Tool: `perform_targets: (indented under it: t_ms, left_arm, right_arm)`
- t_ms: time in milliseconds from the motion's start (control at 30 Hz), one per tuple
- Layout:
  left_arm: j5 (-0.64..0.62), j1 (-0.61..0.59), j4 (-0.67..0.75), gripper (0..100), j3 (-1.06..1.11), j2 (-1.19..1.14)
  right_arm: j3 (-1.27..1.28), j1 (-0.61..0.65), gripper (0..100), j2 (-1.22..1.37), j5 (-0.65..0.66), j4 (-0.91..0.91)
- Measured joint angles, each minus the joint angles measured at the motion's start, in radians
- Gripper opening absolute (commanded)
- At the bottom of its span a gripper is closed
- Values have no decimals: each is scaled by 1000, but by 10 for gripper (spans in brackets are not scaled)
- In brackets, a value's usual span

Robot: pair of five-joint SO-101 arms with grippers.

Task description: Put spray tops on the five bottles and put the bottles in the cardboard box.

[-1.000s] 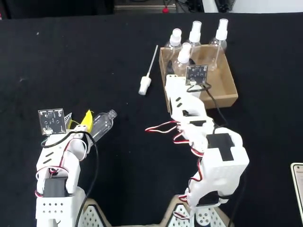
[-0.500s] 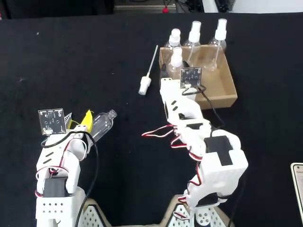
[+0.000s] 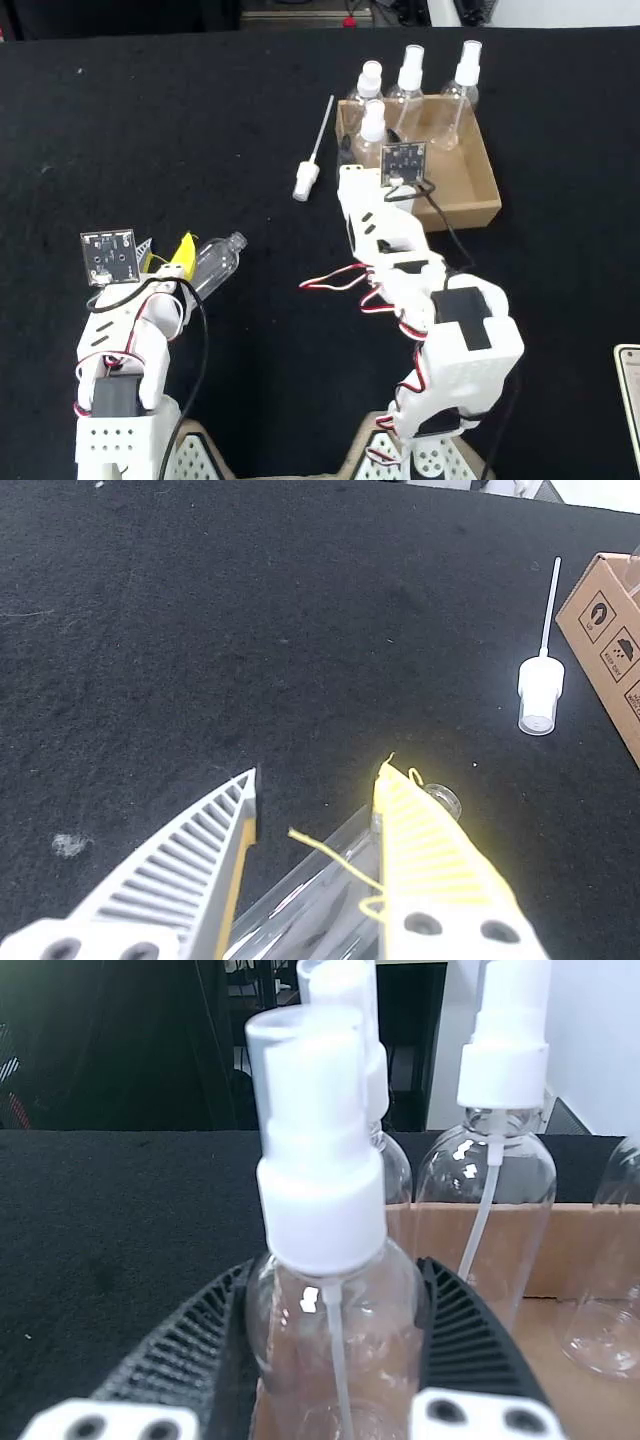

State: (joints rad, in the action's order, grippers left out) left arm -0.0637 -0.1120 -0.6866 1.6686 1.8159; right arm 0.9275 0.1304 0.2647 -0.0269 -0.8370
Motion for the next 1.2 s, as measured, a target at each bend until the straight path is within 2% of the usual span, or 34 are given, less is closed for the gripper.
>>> perform_targets:
  t_ms: [167,367,600,1200]
  left_arm:
    - [0,0,0,188,0,0]
    - [0,0,0,188,0,0]
    - [0,0,0,188,0,0]
    - [0,0,0,188,0,0]
  right_arm:
    - [0,0,201,0,0,0]
    - [0,2,312,0,-3,0]
    - [0,2,283,-2,-3,46]
    - [0,2,283,-2,-3,48]
